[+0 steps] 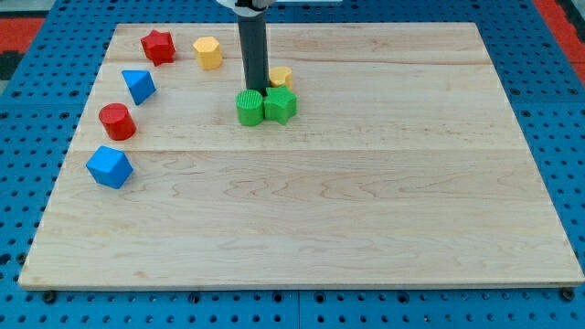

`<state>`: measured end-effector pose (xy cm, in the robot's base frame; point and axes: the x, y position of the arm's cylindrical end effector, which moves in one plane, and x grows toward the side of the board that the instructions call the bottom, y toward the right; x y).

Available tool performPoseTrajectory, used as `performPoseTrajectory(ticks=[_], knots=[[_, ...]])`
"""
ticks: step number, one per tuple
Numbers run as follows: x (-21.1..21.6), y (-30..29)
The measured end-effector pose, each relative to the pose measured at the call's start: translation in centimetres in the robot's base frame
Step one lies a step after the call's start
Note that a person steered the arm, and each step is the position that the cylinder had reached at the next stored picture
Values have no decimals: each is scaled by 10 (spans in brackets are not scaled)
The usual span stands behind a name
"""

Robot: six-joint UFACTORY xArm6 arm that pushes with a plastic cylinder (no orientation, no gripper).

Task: Push the green star to the bottom

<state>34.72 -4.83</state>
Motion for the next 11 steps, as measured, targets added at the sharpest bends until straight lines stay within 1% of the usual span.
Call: performPoseTrajectory(ticks=[1,2,3,4,5,6,7,8,9,10,11], knots=[[9,71],[45,167],[46,101],[41,89],[8,86],[7,68],[30,51],[61,73],[78,50],[73,0],[115,3]])
